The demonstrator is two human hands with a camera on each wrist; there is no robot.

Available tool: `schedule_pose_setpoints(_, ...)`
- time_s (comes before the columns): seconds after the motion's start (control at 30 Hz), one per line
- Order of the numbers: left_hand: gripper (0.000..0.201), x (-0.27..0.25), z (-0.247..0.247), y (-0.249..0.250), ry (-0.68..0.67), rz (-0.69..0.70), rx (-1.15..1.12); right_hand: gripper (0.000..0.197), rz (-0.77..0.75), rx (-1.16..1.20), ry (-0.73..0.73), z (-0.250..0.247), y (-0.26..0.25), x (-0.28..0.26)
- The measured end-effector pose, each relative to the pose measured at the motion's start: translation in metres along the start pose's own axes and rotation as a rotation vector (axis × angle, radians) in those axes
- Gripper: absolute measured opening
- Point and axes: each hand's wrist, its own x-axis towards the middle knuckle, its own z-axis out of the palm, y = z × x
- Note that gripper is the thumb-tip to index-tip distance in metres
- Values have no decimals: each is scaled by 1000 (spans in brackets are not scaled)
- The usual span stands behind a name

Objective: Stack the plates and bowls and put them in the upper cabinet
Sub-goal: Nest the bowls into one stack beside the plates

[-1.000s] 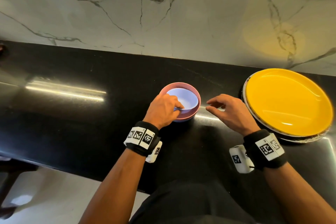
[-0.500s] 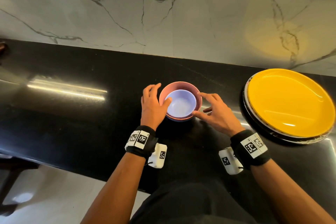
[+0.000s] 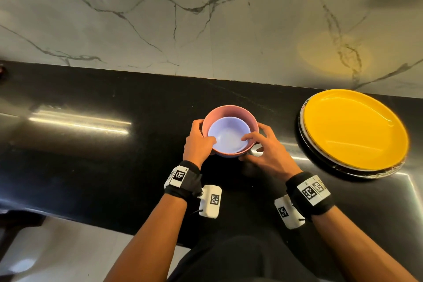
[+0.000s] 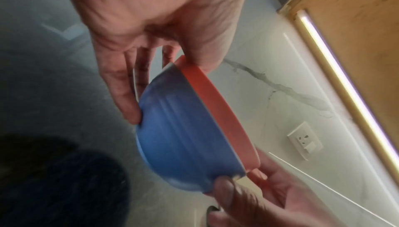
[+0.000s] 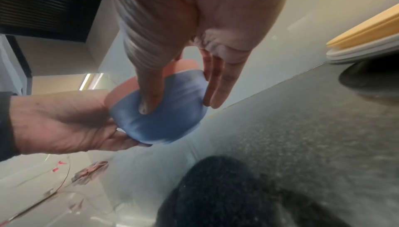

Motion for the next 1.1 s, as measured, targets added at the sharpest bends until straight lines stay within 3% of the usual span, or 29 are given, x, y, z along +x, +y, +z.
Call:
schedule_pose_setpoints(0.17,53,-5,4,20,-64,133,20,65,-24,79,136,-19,0,-26)
schedule_pose_setpoints(0.43,52,-34,63,30,-236,265,135,49,166,52,215,-37,30,-94)
schedule_pose_setpoints(0.6,47,-68,111,39,-342,396,195,57,253,105,258,-50,56,-152)
schedule_pose_setpoints(0.8,58,-113,186,58,-526,525,232,46,312,107,336,-90,105,-231)
schedule_pose_setpoints(0.97,59,-157,254,79,-760,487,158,41,378,48,398,-137,155,-290)
schedule_pose_setpoints(1.1,64,-179,296,92,-814,463,239,42,432,35,498,-168,194,-327)
